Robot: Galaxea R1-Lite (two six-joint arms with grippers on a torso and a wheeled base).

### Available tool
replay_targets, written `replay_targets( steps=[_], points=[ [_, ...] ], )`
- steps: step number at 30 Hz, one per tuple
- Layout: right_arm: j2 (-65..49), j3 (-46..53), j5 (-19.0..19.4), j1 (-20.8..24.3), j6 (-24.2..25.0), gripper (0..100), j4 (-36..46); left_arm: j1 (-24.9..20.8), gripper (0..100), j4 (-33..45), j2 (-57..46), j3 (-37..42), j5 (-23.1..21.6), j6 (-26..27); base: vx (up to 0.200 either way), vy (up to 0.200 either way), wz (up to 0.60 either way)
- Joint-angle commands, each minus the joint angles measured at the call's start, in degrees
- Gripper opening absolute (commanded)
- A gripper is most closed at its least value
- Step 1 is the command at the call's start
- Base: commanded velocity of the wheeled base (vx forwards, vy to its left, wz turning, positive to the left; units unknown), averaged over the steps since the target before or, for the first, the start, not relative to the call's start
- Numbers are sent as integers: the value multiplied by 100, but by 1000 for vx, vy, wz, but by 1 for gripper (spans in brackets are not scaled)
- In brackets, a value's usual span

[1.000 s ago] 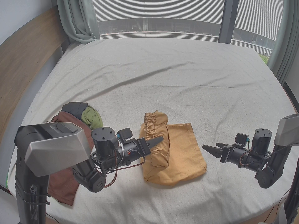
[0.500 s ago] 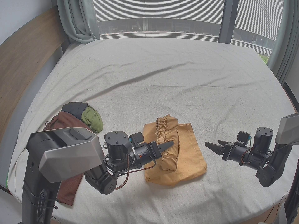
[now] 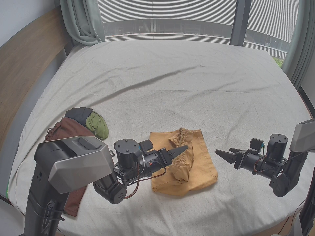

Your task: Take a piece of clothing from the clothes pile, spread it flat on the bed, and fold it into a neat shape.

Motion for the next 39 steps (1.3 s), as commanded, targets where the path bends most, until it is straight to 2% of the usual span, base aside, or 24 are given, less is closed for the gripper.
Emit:
replay_targets(
  steps=[1, 10, 19, 26, 32, 39],
  points=[
    [27, -1, 2, -3, -1, 100, -3, 5, 100, -26, 7, -40, 63, 6, 0, 0, 0],
    [70, 61, -7, 32, -19, 100, -3, 66, 100, -298, -265, 302, 256, 138, 0, 0, 0],
    [88, 78, -7, 49, -19, 100, 5, 391, 100, -316, -837, 803, 238, 366, 0, 0, 0],
    [97, 87, -7, 58, -19, 100, 5, 787, 100, -360, -1232, 1392, 186, 946, 0, 0, 0],
    [97, 96, -7, 137, -19, 100, 5, 1147, 100, -421, -1689, 2016, -87, 1421, 0, 0, 0],
    [106, 184, -25, 172, -19, 100, 5, 1921, 100, -465, -2190, 2825, -570, 2537, 0, 0, 0]
  ],
)
